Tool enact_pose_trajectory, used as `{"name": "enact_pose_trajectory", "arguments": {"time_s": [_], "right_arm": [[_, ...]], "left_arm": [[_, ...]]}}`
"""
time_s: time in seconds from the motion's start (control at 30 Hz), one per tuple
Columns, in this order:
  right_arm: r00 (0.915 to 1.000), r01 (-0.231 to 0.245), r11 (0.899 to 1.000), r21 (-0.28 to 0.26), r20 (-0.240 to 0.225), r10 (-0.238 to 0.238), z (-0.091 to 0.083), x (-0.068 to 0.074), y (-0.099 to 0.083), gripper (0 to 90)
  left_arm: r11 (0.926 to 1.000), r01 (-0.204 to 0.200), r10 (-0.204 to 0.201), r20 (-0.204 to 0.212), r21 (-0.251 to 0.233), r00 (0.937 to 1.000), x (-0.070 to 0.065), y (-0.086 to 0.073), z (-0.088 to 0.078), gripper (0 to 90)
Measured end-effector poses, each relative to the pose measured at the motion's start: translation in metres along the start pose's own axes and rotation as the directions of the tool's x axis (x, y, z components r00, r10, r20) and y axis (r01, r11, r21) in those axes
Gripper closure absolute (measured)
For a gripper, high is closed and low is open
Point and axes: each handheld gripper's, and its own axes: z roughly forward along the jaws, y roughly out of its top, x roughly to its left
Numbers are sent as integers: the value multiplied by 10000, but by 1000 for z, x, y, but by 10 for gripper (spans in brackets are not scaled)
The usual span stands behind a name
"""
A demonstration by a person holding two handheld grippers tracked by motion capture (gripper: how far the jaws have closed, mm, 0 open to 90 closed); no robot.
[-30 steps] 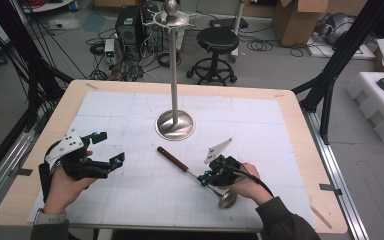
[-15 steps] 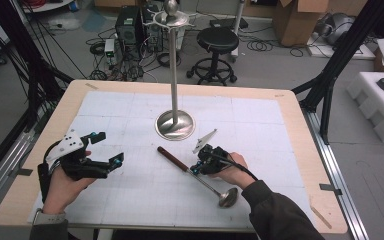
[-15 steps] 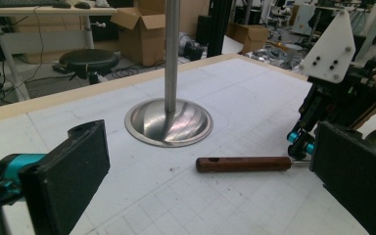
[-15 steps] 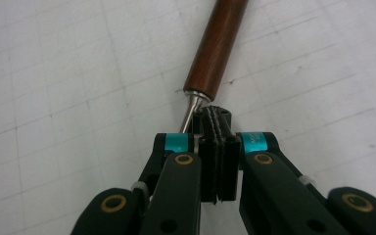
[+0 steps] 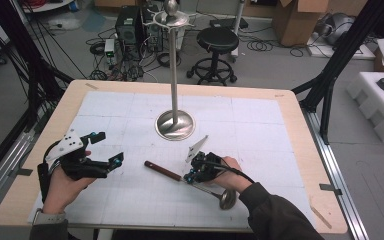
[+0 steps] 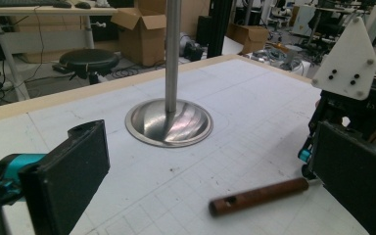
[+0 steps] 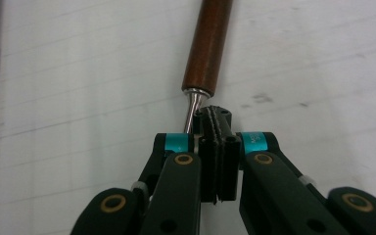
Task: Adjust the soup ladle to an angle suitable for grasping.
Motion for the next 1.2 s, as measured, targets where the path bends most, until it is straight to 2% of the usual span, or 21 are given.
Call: {"name": "enact_pose_trajectory", "arguments": {"time_s": [0.1, 0.3, 0.43, 0.47, 0.57, 0.7, 0.77, 0.9, 1.0, 1.07, 1.1, 1.13, 1.2], "right_arm": [[9993, 121, 9999, 95, -346, -117, 2, 4, 2, 899], [9916, 806, 9965, 213, -1035, -780, 5, 10, 5, 899], [9910, 1028, 9945, 212, -878, -1006, 5, 11, 6, 899], [9923, 970, 9950, 225, -801, -950, 3, 11, 7, 899], [9945, 659, 9977, -169, -801, -670, -2, 10, 6, 895], [9963, 652, 9974, -321, -532, -669, -13, 9, 5, 890], [9965, 660, 9968, -440, -479, -681, -19, 11, 4, 829], [9942, 1002, 9931, -607, -319, -1022, -30, 17, 3, 688], [9940, 1071, 9911, -787, -120, -1084, -38, 22, 1, 551], [9960, 898, 9918, -913, 58, -897, -43, 26, 0, 453], [9975, 704, 9932, -928, 62, -701, -46, 28, -1, 379], [9985, 491, 9954, -821, 262, -471, -48, 29, -2, 336], [9981, 382, 9977, -565, 498, -354, -51, 31, -4, 335]], "left_arm": [[10000, -6, 6, 7, -22, 10000, 0, 0, 0, 18], [10000, 19, -19, 6, -49, 10000, 0, 0, -1, 18], [10000, -4, 4, 15, -40, 10000, 0, 0, -1, 18], [10000, 8, -8, 20, -56, 10000, 0, 0, -1, 18], [10000, 0, 0, -9, -57, 10000, 1, 0, -1, 18], [9999, -138, 138, -149, 24, 9998, 0, 0, -1, 18], [9999, -137, 137, -120, 23, 9998, 0, 0, -1, 18], [9999, -126, 126, -97, 4, 9999, 0, 0, -1, 18], [9999, -101, 101, -167, -25, 9998, 0, 0, -2, 19], [10000, -86, 86, -152, -14, 9998, 0, 0, -2, 19], [10000, -77, 77, -126, -3, 9999, 0, 0, -1, 18], [10000, -82, 83, -133, 14, 9999, 0, 0, -1, 18], [10000, -94, 95, -118, 12, 9999, 0, 0, -1, 18]]}}
